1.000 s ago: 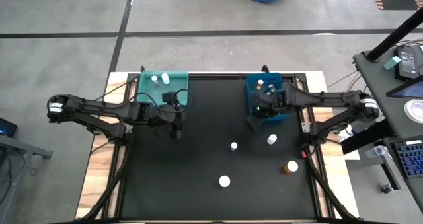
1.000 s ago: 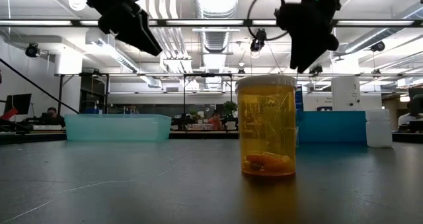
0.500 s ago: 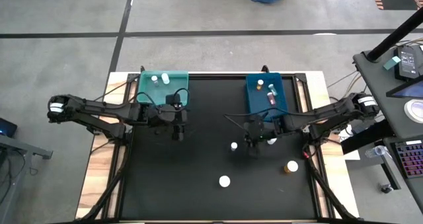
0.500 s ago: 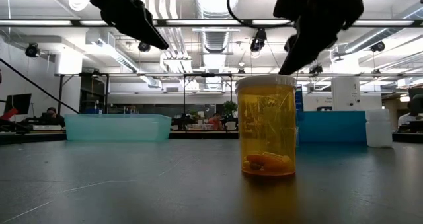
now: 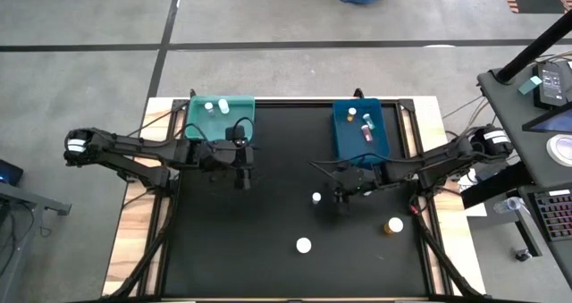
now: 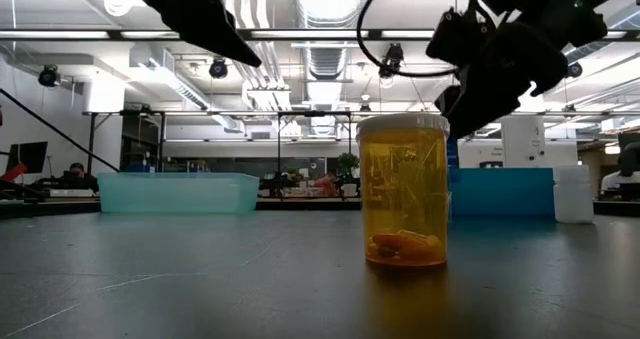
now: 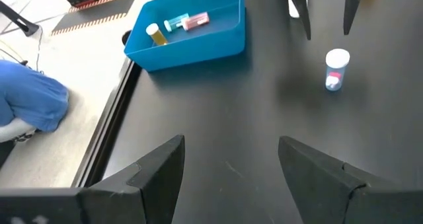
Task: Pick and place medicine bottles into bin by pill shape (circle, oval)
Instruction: Put the blue capsule bottle into the light blue bin
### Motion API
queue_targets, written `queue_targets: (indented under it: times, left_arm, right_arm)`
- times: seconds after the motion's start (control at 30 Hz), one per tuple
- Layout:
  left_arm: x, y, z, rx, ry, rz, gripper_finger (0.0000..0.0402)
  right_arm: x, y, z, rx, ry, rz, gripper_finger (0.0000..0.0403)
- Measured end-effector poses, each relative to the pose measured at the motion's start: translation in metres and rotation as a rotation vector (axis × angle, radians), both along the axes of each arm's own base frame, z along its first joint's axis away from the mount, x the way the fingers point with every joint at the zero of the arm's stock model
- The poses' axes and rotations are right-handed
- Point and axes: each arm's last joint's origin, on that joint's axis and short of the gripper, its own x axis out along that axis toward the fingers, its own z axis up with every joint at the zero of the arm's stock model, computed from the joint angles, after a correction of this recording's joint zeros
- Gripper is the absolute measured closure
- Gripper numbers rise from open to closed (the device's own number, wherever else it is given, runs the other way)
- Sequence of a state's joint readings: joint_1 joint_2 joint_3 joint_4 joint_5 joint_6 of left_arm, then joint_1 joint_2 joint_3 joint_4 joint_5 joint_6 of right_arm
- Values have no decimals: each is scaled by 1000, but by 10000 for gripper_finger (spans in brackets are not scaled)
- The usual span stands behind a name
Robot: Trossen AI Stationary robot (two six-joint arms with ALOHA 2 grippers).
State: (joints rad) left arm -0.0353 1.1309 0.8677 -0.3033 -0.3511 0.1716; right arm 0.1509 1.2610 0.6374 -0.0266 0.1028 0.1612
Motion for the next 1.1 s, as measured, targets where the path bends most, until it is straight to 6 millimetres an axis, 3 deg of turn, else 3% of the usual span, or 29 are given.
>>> queue_targets:
  times: [0.37, 0.6, 0.8, 0.93, 1.1]
  left_arm:
    - [3, 0, 4, -1, -54, 0, 173]
    - [3, 0, 4, 7, -53, -4, 173]
    - [3, 0, 4, 13, -50, -8, 173]
    - [3, 0, 4, 13, -51, -8, 173]
    - [3, 0, 4, 13, -53, -8, 173]
  right_arm:
    - [-1, 16, -30, 20, 117, 15, 197]
    - [14, 20, -59, 26, 89, -10, 197]
    - [23, 20, -69, -17, 17, -71, 198]
    - [25, 19, -71, -30, 2, -89, 213]
    - [25, 19, -71, -34, 5, -86, 261]
